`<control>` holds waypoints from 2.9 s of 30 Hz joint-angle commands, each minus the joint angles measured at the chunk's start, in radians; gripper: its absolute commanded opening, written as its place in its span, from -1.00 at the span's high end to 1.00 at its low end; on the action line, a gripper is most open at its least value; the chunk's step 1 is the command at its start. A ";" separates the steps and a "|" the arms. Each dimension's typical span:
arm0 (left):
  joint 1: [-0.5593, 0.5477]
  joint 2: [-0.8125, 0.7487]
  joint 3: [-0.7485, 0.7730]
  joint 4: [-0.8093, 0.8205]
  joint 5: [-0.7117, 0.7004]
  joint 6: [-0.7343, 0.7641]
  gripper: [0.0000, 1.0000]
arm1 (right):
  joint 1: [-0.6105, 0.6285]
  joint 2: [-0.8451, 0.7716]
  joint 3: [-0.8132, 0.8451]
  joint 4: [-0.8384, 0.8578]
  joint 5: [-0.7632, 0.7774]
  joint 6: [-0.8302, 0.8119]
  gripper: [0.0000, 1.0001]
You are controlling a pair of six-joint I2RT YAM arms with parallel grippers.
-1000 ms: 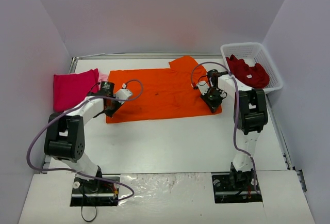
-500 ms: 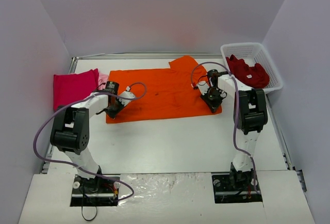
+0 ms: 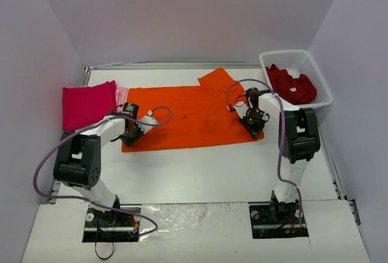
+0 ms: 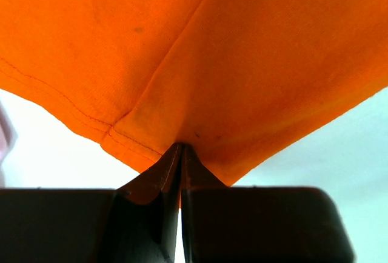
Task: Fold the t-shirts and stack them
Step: Fold the flattened tshirt in 1/3 of the way
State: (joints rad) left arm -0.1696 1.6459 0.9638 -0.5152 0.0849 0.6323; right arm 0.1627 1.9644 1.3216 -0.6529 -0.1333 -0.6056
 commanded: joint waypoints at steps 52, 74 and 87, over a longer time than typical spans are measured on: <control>-0.131 -0.242 -0.194 -0.212 -0.062 -0.083 0.95 | -0.035 0.148 0.038 -0.088 0.001 -0.056 1.00; -0.133 -0.307 -0.188 -0.299 -0.004 -0.029 0.95 | -0.057 -0.099 -0.265 -0.091 0.067 -0.039 1.00; -0.134 -0.347 -0.091 -0.382 0.004 -0.005 0.95 | -0.055 -0.153 -0.135 -0.201 -0.061 -0.042 0.92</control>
State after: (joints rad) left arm -0.2993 1.3300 0.7780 -0.8223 0.0994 0.6098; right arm 0.1158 1.8267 1.1095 -0.7387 -0.0998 -0.6464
